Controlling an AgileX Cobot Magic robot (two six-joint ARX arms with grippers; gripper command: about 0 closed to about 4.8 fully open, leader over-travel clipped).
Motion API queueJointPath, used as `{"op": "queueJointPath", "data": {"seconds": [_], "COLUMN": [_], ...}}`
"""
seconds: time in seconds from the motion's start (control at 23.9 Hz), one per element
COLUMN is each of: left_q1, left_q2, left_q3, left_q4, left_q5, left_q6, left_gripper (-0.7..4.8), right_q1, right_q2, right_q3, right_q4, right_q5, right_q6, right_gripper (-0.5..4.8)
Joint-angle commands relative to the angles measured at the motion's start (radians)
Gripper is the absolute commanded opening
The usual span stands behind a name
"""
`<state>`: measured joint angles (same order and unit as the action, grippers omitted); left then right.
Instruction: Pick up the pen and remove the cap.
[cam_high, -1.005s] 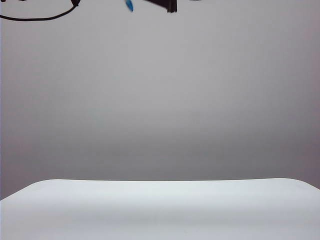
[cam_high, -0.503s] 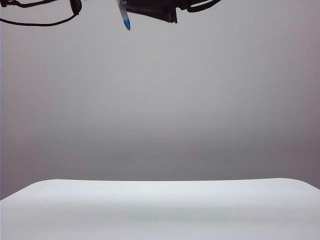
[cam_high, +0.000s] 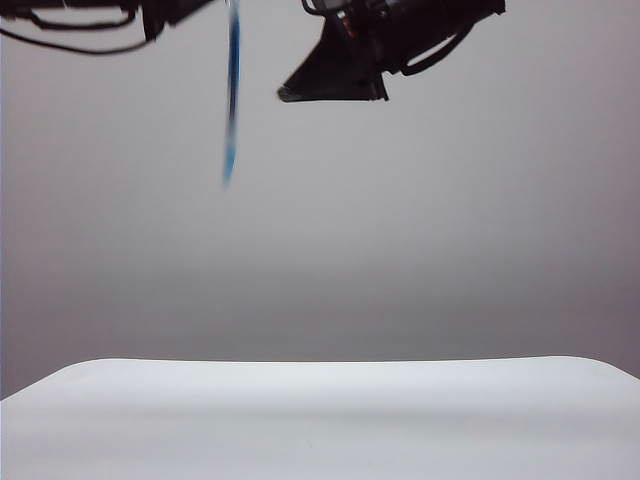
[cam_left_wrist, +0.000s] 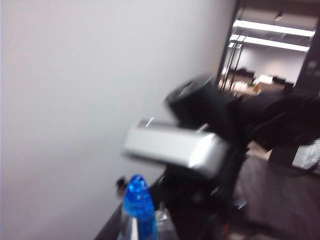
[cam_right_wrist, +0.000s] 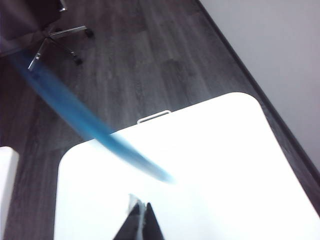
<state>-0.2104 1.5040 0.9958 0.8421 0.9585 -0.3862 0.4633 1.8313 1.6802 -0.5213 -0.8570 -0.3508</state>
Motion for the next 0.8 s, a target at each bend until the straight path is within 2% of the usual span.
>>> {"op": "queueJointPath", "data": {"seconds": [0.04,0.08,0.17,0.25,0.34,0.38,0.42,0.5,0.54,0.63,0.71,0.8], "left_q1": [0.000,0.000,0.028,0.042,0.080,0.093,0.117,0.123,0.123,0.122,0.115,0.098], "left_q2": [-0.002,-0.003,-0.003,-0.005,-0.009,-0.010,-0.010,-0.010,-0.009,-0.009,-0.009,-0.009], "left_q3": [0.000,0.000,0.011,0.029,0.063,0.080,0.103,0.108,0.108,0.108,0.108,0.108], "left_q4": [-0.071,-0.069,-0.072,-0.085,-0.214,-0.310,-0.505,-0.725,-0.863,-1.051,-1.144,-1.244], "left_q5": [-0.001,-0.001,0.004,-0.001,-0.063,-0.082,-0.119,-0.231,-0.300,-0.372,-0.417,-0.524], "left_q6": [0.075,0.078,0.071,0.064,0.060,0.068,0.130,0.204,0.262,0.333,0.355,0.365], "left_gripper": [0.16,0.16,0.16,0.16,0.16,0.16,0.16,0.16,0.16,0.16,0.16,0.16], "right_q1": [0.002,0.002,-0.003,-0.005,-0.016,-0.016,-0.024,-0.032,-0.032,-0.032,-0.032,-0.032], "right_q2": [-0.008,-0.008,-0.009,-0.010,-0.015,-0.015,-0.016,-0.015,-0.015,-0.011,-0.002,0.013], "right_q3": [0.005,0.005,0.005,0.005,0.005,0.005,0.005,0.005,0.005,0.005,0.005,0.005], "right_q4": [0.000,-0.008,-0.021,-0.035,-0.054,-0.062,-0.087,-0.132,-0.173,-0.253,-0.296,-0.328], "right_q5": [-0.018,-0.026,-0.039,-0.038,-0.034,-0.032,-0.023,0.017,0.051,0.110,0.146,0.187], "right_q6": [0.003,0.002,0.002,0.002,0.002,0.002,0.002,-0.026,-0.055,-0.156,-0.203,-0.207], "right_gripper": [0.00,0.05,0.57,0.58,0.58,0.58,0.58,0.58,0.58,0.58,0.58,0.57]}}
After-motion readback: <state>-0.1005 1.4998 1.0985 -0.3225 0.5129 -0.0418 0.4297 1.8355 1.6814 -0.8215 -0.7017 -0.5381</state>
